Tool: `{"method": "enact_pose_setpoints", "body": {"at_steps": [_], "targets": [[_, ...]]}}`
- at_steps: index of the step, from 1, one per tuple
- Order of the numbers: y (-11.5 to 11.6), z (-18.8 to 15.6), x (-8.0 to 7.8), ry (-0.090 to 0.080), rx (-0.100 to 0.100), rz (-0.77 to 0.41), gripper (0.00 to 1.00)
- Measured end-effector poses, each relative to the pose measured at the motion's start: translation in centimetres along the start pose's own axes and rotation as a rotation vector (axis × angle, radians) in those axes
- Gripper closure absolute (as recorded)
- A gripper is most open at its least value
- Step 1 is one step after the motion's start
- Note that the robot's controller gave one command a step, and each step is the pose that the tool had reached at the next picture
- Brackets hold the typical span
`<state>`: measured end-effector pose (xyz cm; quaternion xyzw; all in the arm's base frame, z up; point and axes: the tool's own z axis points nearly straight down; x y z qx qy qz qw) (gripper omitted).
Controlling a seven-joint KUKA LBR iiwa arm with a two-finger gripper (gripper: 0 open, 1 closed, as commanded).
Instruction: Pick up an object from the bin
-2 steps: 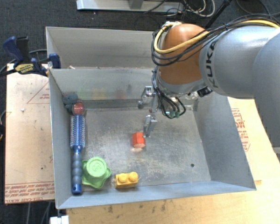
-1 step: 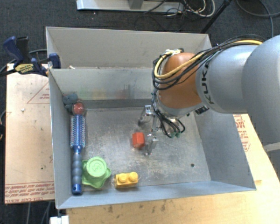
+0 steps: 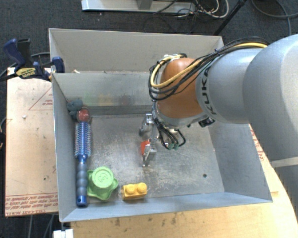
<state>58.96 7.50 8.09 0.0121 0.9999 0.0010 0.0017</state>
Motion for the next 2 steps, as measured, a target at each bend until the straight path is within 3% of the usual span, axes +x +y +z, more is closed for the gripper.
{"method": "enact_pose_setpoints", "body": {"at_steps": [1, 2], "targets": [[-0.1, -0.2, -0.2, -0.005, -0.001, 0.002, 1.0], [2.0, -16.3, -1.1, -0.007, 0.0, -0.388, 1.0]]}}
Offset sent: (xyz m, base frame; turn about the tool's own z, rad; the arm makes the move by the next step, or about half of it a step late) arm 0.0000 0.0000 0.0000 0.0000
